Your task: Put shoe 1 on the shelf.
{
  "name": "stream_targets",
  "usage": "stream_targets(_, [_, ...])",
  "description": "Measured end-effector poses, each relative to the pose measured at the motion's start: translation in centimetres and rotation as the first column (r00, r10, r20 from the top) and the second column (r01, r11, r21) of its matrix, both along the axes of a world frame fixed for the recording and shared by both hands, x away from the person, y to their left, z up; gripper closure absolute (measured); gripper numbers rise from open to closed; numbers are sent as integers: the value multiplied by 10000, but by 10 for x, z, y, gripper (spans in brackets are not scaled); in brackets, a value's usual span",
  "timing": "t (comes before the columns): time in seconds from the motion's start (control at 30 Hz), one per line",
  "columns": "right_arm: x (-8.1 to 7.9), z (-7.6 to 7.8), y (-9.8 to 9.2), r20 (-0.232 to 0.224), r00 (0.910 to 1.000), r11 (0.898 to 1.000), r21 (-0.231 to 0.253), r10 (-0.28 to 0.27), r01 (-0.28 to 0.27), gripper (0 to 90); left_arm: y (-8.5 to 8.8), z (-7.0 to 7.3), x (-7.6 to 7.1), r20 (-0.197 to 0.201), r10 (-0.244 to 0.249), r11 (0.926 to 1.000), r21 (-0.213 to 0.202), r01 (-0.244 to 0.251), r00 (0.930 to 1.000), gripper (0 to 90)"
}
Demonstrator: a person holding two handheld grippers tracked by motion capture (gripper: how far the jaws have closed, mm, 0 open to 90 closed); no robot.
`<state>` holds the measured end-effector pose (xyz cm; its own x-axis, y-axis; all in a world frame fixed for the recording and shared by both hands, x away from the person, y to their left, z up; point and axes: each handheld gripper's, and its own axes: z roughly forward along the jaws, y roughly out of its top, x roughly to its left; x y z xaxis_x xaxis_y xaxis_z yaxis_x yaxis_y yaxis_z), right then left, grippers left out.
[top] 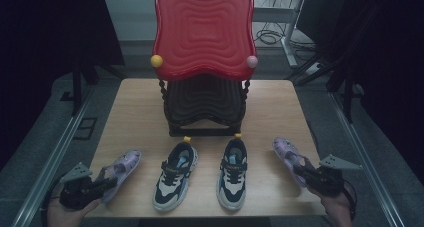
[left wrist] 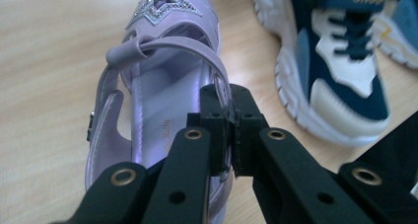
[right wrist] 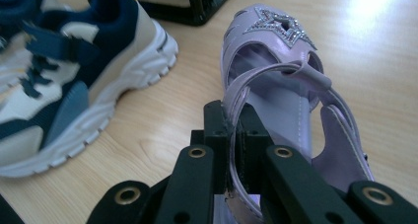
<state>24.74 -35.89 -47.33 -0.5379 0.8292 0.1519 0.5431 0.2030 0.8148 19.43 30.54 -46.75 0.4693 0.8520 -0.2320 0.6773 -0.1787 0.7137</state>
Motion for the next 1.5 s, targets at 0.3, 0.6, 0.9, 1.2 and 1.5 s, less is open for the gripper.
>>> stream_targets(0.3, [4, 13, 9, 474, 9987, 9987, 473, 188, -210, 862, -11, 12, 11, 372, -223, 9981, -564, 244, 9991, 867])
stream_targets(0.6, [9, 26, 23, 881, 9942, 9942, 826, 616, -689, 862, -20, 27, 17, 775, -486, 9926, -1075, 569, 9958, 867])
stream_targets(0.9, [15, 34, 38, 1108, 9892, 9892, 1005, 957, -1070, 862, -34, 37, 28, 1061, -805, 9879, -1236, 935, 9911, 866])
stream_targets(1.2, [17, 39, 46, 1281, 9861, 9859, 1155, 1060, -1210, 862, -44, 40, 37, 1208, -847, 9853, -1374, 1012, 9891, 867])
stream_targets(1.5, [21, 44, 60, 1462, 9800, 9812, 1175, 1351, -1528, 861, -56, 45, 44, 1416, -978, 9820, -1467, 1186, 9851, 867])
